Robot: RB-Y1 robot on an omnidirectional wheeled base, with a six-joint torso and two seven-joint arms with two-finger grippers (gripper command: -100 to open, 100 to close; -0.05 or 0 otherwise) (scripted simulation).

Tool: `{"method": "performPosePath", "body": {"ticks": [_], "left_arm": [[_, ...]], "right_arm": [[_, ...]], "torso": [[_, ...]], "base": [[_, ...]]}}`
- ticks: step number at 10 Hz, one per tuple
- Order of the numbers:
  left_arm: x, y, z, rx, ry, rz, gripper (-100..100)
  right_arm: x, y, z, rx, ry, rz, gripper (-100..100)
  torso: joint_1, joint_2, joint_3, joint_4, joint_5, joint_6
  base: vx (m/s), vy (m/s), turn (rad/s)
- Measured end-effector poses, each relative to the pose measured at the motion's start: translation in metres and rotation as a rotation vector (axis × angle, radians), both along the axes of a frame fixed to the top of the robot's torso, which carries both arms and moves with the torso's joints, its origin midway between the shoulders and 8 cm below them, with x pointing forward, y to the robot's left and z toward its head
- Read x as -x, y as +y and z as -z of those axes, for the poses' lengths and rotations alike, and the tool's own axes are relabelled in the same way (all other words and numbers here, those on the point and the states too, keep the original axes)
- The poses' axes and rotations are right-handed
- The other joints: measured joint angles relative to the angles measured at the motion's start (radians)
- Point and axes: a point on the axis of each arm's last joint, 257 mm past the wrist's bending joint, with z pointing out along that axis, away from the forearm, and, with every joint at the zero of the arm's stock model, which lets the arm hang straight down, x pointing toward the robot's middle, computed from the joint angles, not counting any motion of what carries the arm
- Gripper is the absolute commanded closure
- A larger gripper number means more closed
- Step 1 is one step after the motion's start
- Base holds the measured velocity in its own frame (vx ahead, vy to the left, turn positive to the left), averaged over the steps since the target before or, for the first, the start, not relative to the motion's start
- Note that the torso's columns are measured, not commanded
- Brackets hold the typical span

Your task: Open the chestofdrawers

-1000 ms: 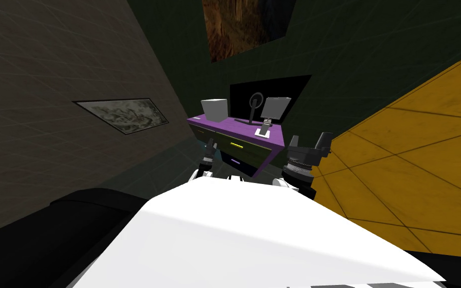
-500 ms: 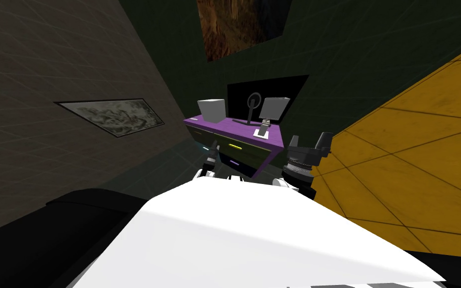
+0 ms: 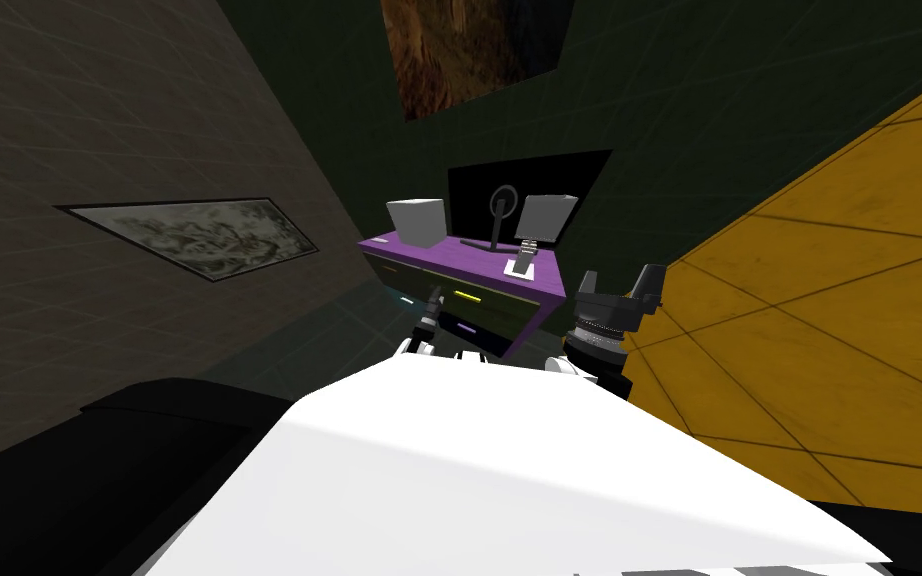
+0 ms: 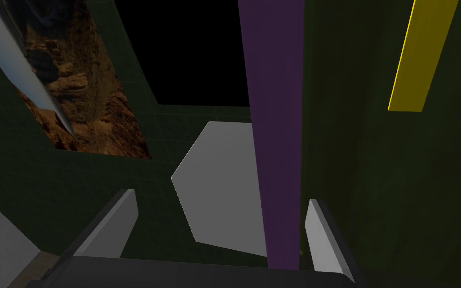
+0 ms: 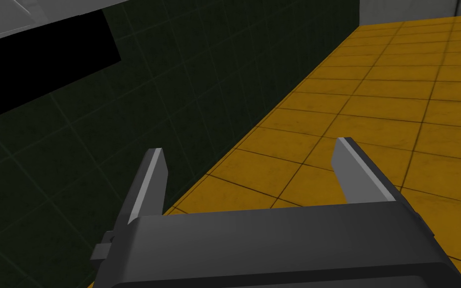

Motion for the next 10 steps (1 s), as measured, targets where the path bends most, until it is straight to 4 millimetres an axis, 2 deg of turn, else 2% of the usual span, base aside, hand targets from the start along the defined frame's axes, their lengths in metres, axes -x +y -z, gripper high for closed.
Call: {"method": "performPosePath", "body": {"ticks": [7, 10], "left_arm": [[-0.013, -0.024, 0.076, -0.090, 0.160, 0.043, -100], [-0.013, -0.026, 0.103, -0.126, 0.216, 0.058, -100]], "right_arm": [[0.000, 0.000, 0.000, 0.000, 0.000, 0.000, 0], [0.000, 0.000, 0.000, 0.000, 0.000, 0.000, 0]], "torso": [[0.000, 0.001, 0.000, 0.000, 0.000, 0.000], [0.000, 0.001, 0.000, 0.000, 0.000, 0.000]], "base": [[0.063, 0.008, -0.075], [0.045, 0.007, -0.049]]}}
